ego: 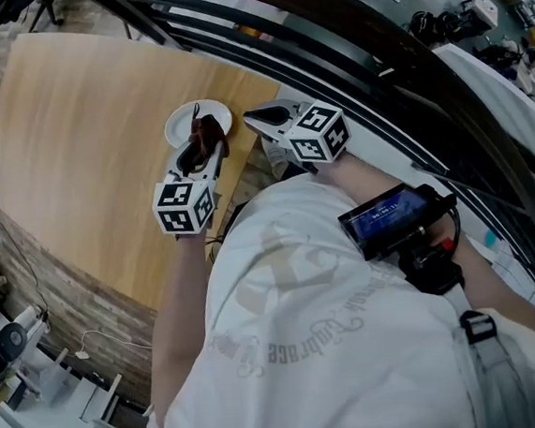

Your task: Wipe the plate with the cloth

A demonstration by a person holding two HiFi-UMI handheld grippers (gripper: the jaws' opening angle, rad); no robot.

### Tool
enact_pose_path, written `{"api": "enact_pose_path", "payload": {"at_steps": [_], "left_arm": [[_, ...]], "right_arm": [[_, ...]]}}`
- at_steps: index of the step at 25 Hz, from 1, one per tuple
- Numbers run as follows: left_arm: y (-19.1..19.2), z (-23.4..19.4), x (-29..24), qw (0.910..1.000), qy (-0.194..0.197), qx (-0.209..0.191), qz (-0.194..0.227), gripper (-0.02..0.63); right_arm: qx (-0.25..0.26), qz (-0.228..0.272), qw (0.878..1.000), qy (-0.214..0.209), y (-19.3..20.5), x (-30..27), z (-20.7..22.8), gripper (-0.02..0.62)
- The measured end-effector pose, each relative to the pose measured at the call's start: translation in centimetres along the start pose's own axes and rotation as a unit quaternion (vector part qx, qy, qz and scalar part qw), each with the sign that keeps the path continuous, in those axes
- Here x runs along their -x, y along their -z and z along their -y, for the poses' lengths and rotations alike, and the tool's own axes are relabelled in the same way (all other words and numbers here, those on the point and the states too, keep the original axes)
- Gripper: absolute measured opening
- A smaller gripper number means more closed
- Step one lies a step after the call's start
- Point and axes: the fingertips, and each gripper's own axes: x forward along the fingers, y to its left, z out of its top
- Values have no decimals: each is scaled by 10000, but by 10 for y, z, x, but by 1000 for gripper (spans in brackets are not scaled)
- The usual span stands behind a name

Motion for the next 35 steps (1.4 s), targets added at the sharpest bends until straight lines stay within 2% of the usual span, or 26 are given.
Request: {"api": "enact_pose_path", "payload": {"at_steps": [4,8,12,17,23,35], "left_arm": [[17,-13,15,9982,-348,312,374,170],[50,-22,73,9924,-799,476,807,170],[63,-39,130,9834,-1191,717,1166,170],[77,-63,161,9734,-1529,992,1385,170],[91,-62,174,9705,-1576,1087,1462,170],[83,-56,162,9796,-1264,806,1337,170]], "right_arm": [[277,-48,9992,-267,3,-16,0,14],[617,121,9968,-490,4,-26,-42,14],[866,259,9940,-619,-25,-31,-80,14],[960,312,9921,-750,-41,-37,-98,14],[1056,94,9905,-871,-15,-35,-116,14],[997,148,9918,-784,-8,-38,-117,14]]}}
